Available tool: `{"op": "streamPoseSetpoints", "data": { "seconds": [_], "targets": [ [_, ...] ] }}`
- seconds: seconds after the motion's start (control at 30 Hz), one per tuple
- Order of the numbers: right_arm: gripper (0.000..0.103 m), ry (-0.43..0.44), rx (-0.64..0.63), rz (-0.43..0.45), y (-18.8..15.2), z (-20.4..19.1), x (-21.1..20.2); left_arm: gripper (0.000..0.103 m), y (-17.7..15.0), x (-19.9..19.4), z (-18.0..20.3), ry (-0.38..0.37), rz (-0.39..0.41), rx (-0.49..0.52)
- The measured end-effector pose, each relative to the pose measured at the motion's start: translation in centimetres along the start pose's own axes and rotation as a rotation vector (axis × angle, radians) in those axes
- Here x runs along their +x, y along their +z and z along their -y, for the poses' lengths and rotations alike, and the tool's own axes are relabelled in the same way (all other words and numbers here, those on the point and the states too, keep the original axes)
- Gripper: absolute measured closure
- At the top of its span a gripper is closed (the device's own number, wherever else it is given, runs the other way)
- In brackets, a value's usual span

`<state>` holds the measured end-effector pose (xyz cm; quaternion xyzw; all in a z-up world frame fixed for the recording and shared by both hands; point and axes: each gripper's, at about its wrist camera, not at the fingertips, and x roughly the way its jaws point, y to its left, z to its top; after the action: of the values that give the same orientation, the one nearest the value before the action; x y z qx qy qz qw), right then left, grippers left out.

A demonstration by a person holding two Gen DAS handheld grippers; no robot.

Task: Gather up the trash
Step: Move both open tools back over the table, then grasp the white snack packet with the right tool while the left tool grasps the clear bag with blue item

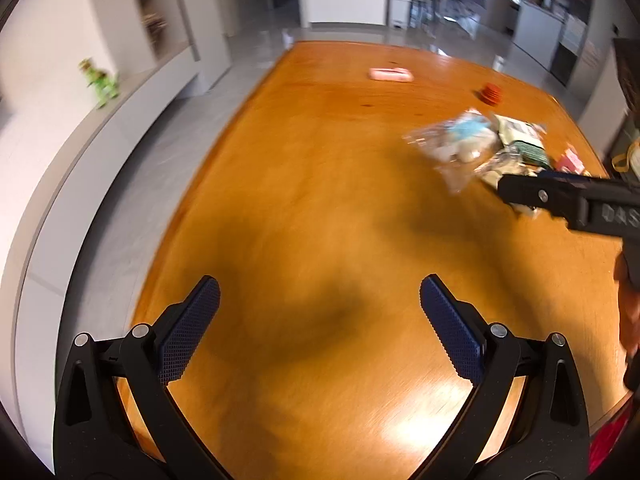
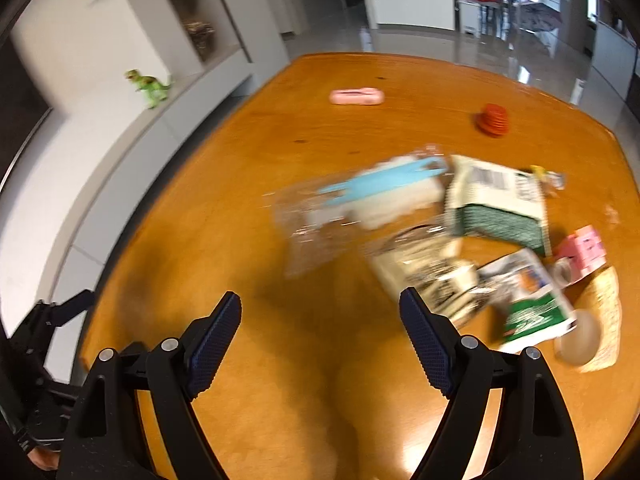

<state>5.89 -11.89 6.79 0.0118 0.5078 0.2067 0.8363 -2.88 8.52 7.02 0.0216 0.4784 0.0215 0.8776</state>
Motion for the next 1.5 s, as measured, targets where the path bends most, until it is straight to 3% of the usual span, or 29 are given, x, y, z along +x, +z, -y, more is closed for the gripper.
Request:
{"op": "streamPoseSetpoints", "data": {
  "seconds": [0.17, 0.37, 0.4, 0.43, 0.53, 0.83, 1.0, 1.03, 1.07, 1.1, 1.17, 1.33, 1.5],
  "targets": [
    [0.021, -0.071, -0.040, -0.079, 2.4, 4.4, 2.9, 0.006, 2.1, 1.1, 3.4, -0.032, -0.009, 0.100],
    [0.019, -0.135, -0.120, -0.141, 3.0, 5.1, 5.9, 0.006, 4.5, 2.3, 5.5, -0.044, -0.020, 0.169],
    [0.035, -0.152, -0.125, -0.154, 2.9, 5.3, 6.4, 0.006, 5.0, 2.6, 5.9, -0.041, -0.021, 0.179],
    [0.042, -0.137, -0.117, -0.165, 2.8, 5.7, 6.7, 0.006, 5.5, 2.9, 6.2, -0.036, -0.023, 0.191],
    [0.053, -0.100, -0.049, -0.141, 3.5, 7.2, 5.8, 0.006, 7.3, 4.1, 7.7, -0.033, -0.024, 0.234],
    [0.054, -0.079, 0.142, -0.023, 5.9, 11.7, 2.1, 0.006, 11.8, 8.9, 13.3, -0.040, -0.033, 0.394],
    [0.054, -0.064, 0.183, -0.001, 6.2, 12.7, 1.7, 0.006, 13.2, 12.5, 15.7, -0.071, -0.088, 0.438],
    [0.054, -0.065, 0.183, -0.004, 6.0, 12.7, 1.8, 0.008, 13.2, 13.0, 15.9, -0.079, -0.088, 0.430],
    [0.054, -0.065, 0.179, -0.010, 6.2, 12.6, 2.1, 0.028, 13.1, 13.3, 15.9, -0.095, -0.075, 0.411],
    [0.054, -0.066, 0.172, -0.016, 5.9, 12.4, 2.3, 0.040, 13.1, 13.6, 15.7, -0.102, -0.081, 0.398],
    [0.054, -0.072, 0.162, -0.024, 5.5, 12.2, 2.3, 0.052, 13.0, 13.6, 14.9, -0.146, -0.091, 0.332],
    [0.054, -0.052, 0.155, -0.021, 4.7, 11.0, 1.6, 0.059, 11.6, 12.2, 13.5, -0.154, -0.073, 0.279],
    [0.054, -0.033, 0.137, -0.004, 3.7, 8.9, 0.1, 0.059, 8.6, 8.5, 11.9, -0.136, -0.026, 0.276]
  ]
}}
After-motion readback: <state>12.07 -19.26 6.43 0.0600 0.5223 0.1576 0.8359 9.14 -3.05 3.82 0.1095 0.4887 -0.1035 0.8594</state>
